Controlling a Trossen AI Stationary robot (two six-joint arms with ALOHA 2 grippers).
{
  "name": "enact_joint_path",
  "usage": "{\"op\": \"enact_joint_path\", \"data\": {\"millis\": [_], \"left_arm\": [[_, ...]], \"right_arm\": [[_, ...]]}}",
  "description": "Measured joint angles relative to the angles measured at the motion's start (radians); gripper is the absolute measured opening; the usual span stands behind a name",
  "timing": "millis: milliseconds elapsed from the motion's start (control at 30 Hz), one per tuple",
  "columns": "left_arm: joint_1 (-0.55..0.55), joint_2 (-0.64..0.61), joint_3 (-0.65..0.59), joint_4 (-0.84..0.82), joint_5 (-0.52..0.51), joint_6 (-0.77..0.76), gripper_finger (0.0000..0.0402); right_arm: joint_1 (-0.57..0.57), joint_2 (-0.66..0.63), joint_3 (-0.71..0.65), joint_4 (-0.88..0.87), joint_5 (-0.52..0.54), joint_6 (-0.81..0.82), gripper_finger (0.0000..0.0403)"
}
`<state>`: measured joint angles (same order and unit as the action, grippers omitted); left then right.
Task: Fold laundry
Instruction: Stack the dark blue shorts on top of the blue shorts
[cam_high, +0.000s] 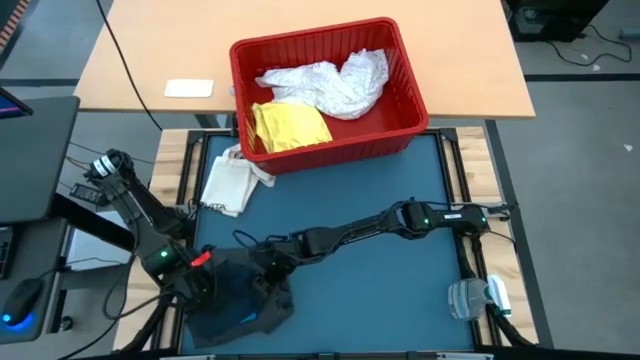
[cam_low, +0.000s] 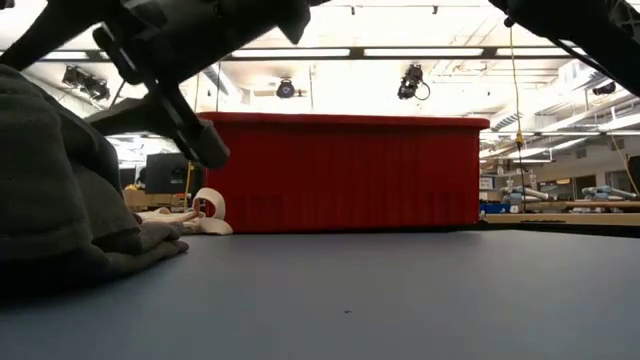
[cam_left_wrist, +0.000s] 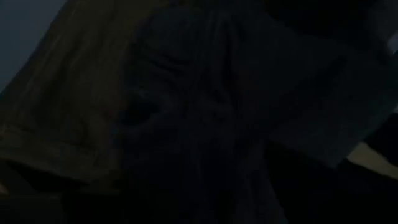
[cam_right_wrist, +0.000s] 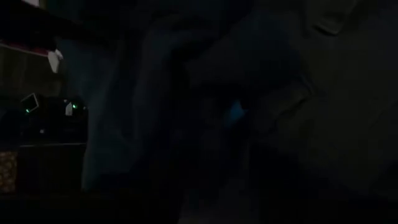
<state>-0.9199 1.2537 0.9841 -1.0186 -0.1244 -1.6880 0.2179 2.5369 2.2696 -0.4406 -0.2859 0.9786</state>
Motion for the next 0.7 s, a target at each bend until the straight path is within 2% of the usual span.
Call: {"op": "enact_joint_path", "data": {"millis": [100,333,467,600,700], "left_arm": [[-0.003,0.0,0.001,-0.002,-0.008,0.004,0.0292],[-0.018,-0.048,0.032,-0.064,0.006,-0.022,0.0313],[-0.015,-0.058,0.134,-0.169,-0.098,-0.029,0.0313],[-0.014,-0.058,0.232,-0.2,-0.202,0.013,0.0313],[-0.014,-0.057,0.285,-0.226,-0.233,0.065,0.0313]], "right_arm": [[0.014,-0.02,-0.001,-0.014,0.015,-0.019,0.0179],[0.059,-0.131,-0.001,-0.069,0.122,-0.149,0.0179],[0.072,-0.161,-0.001,-0.074,0.147,-0.207,0.0178],[0.061,-0.166,-0.003,0.048,0.19,-0.291,0.0178],[0.036,-0.139,-0.026,0.248,0.132,-0.323,0.0173]]}}
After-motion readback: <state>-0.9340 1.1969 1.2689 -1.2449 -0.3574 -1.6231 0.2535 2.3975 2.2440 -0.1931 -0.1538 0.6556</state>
